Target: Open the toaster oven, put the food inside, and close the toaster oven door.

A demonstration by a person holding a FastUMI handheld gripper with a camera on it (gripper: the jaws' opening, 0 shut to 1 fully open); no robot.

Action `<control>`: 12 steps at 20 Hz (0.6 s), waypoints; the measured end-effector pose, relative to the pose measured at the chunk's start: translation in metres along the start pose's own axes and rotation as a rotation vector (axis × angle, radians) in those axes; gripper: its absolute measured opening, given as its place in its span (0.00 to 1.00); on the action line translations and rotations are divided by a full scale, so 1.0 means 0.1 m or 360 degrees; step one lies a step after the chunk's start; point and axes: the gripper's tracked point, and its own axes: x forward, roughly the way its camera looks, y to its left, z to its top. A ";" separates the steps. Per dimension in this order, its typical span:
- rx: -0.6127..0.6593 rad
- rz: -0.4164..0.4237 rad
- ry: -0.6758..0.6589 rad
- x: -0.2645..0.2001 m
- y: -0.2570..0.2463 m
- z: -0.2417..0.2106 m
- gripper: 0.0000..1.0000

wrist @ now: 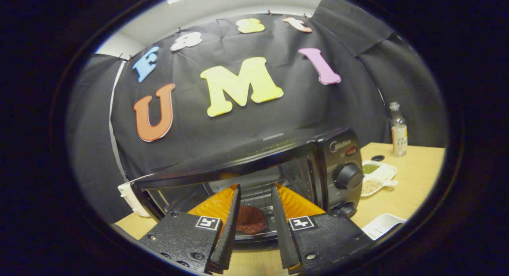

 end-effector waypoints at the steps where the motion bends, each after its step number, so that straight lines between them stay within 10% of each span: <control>1: -0.0031 0.0002 -0.0053 -0.10 0.03 0.07 0.52; 6: -0.0177 0.0003 -0.0119 -0.60 0.04 0.07 0.63; 10: -0.0283 0.0017 -0.0064 -1.04 0.10 -0.03 1.00; 12: -0.0313 -0.0015 0.0038 -1.30 0.07 -0.12 1.00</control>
